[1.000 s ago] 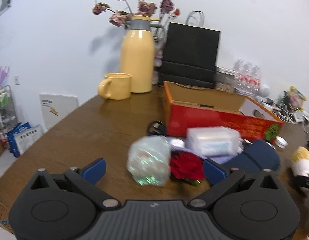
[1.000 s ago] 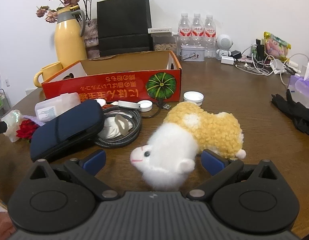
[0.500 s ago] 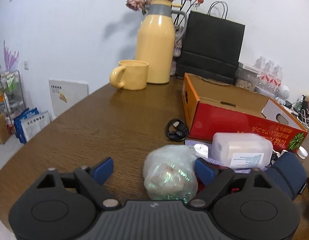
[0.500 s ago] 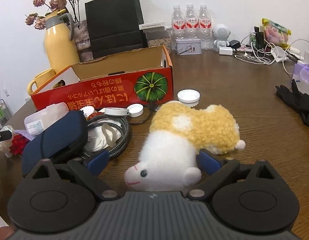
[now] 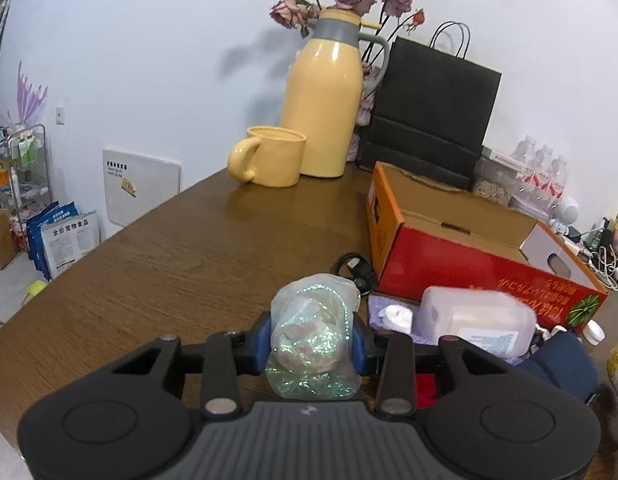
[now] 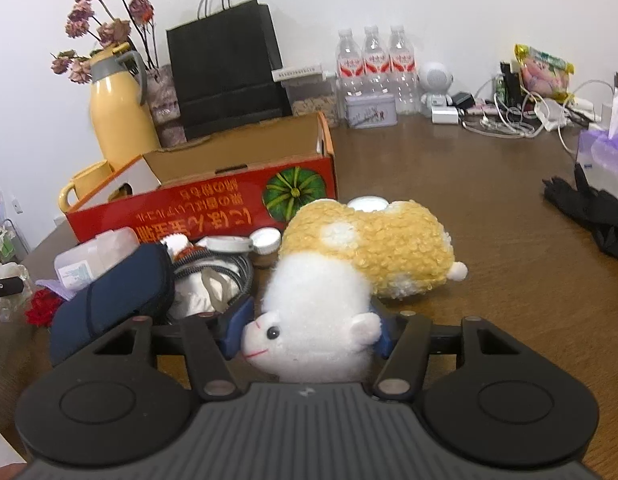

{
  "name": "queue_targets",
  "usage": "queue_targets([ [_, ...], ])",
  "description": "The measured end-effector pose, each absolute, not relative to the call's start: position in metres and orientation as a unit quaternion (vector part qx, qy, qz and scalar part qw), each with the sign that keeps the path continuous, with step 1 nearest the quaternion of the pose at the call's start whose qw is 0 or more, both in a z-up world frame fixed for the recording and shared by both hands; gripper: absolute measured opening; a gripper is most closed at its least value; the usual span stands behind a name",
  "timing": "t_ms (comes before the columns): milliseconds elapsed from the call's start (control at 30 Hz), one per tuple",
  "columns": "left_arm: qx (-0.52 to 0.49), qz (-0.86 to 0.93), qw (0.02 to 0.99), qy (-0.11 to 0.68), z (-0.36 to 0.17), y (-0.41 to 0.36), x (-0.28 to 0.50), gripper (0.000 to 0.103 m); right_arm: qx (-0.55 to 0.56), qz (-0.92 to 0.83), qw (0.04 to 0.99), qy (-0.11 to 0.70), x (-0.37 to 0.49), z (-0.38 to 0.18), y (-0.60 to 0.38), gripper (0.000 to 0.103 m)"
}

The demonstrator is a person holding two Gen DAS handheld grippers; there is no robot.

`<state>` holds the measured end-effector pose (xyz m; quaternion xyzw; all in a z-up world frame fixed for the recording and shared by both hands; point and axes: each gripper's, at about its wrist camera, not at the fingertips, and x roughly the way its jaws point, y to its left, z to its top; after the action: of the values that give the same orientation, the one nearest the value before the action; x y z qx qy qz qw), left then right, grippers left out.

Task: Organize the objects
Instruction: 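Carry the bag and sheep into the cardboard box while both tools open to release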

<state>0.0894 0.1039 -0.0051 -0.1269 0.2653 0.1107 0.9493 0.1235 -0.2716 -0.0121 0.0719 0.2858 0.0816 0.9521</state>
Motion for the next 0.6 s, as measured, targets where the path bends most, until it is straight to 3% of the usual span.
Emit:
queue_targets([
  [600, -0.075, 0.020, 0.979, 0.187, 0.068, 0.034, 0.150, 0.037, 0.025, 0.148, 0.972, 0.183, 0.163, 0.051, -0.228, 0.059],
])
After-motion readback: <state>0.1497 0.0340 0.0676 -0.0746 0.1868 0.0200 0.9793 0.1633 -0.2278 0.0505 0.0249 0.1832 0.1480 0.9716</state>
